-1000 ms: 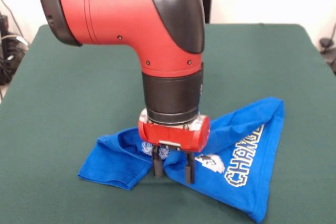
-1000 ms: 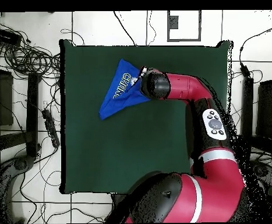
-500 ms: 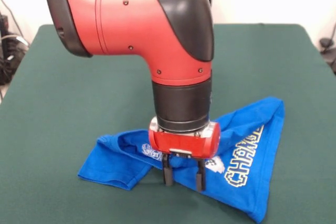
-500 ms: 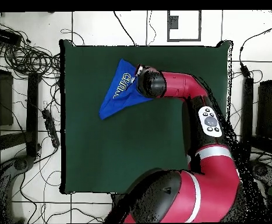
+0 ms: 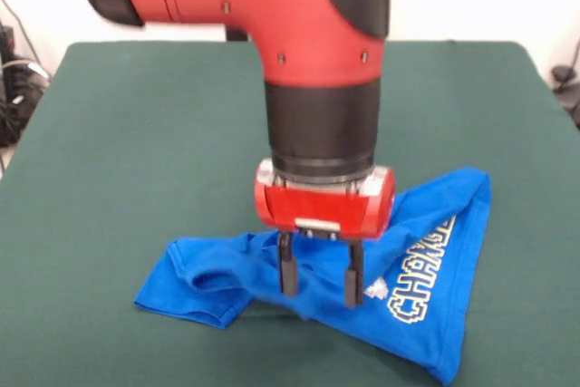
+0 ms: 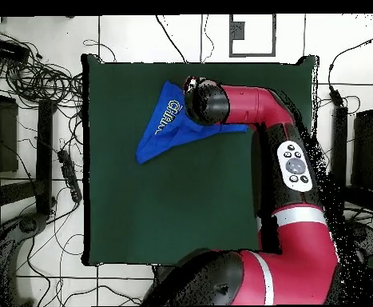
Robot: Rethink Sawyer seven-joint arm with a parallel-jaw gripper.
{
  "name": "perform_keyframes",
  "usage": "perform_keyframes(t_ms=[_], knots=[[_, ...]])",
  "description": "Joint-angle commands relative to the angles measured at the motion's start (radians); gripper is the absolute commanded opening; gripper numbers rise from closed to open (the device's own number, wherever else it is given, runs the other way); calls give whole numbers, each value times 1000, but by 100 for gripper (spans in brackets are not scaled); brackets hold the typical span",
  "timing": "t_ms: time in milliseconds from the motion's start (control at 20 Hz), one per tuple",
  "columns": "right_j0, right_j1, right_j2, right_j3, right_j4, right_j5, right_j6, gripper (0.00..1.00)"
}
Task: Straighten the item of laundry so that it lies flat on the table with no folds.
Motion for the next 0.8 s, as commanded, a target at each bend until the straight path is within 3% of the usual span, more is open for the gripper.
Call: perform_keyframes(t_ms=[50, 500, 800], knots=[[56, -172, 24, 81, 26, 224, -88, 100], [30, -314, 15, 166, 49, 356, -125, 100], [27, -239, 4, 191, -15, 290, -131, 100]])
